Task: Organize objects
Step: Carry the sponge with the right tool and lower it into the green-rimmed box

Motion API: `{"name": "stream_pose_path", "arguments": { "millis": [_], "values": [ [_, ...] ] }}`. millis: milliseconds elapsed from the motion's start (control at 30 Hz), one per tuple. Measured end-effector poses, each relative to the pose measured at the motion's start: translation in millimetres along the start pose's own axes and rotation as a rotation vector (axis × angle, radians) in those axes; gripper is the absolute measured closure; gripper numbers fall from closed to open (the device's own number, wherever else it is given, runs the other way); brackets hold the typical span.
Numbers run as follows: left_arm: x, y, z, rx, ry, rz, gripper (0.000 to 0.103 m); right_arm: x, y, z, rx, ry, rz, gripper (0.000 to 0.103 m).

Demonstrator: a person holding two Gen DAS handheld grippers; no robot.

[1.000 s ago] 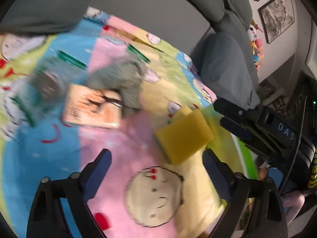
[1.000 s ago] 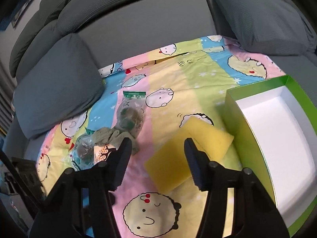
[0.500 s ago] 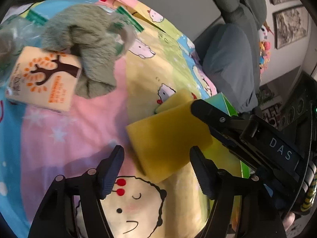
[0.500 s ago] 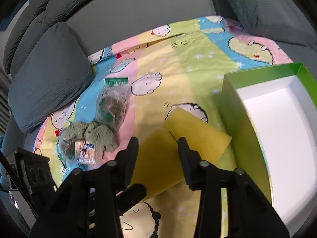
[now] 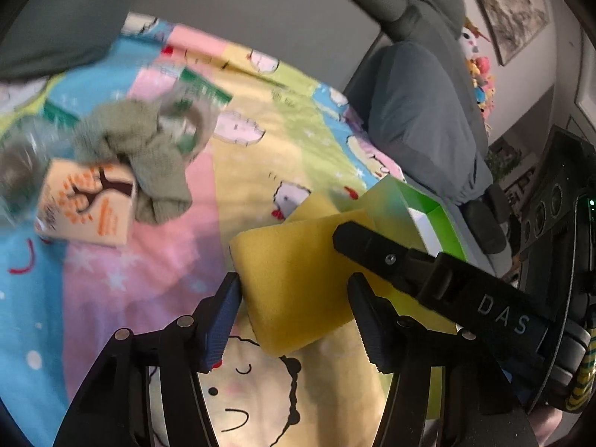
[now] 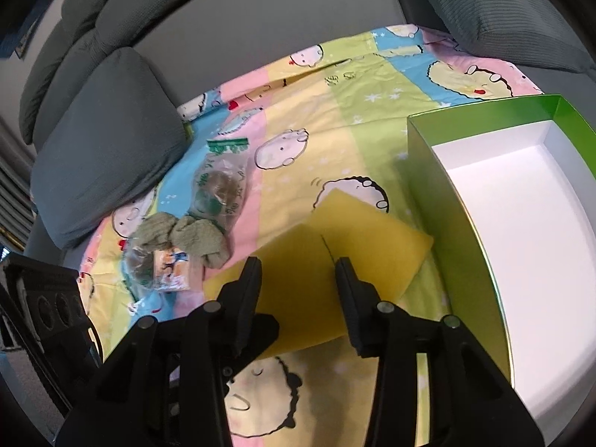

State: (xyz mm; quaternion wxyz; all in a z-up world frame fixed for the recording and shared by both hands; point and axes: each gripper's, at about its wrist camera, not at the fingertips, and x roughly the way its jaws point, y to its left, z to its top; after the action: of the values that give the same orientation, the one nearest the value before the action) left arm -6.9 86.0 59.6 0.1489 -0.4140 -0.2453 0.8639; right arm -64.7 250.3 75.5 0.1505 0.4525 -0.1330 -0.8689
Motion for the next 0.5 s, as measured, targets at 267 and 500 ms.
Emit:
{"name": "stream_pose_path", "arguments": {
  "millis": [267, 500],
  "values": [
    [-24.9, -16.7, 2.2, 0.098, -0.079, 0.031, 0.043, -28.6, 11.3, -9.4, 0.005, -0.083, 0.057, 0.061],
    [-41.0, -30.7, 3.6, 0.156, -0.128, 0.012, 0.043, -53.3, 18.7, -14.8, -0.003, -0.153, 0.07, 0.06]
  ]
}}
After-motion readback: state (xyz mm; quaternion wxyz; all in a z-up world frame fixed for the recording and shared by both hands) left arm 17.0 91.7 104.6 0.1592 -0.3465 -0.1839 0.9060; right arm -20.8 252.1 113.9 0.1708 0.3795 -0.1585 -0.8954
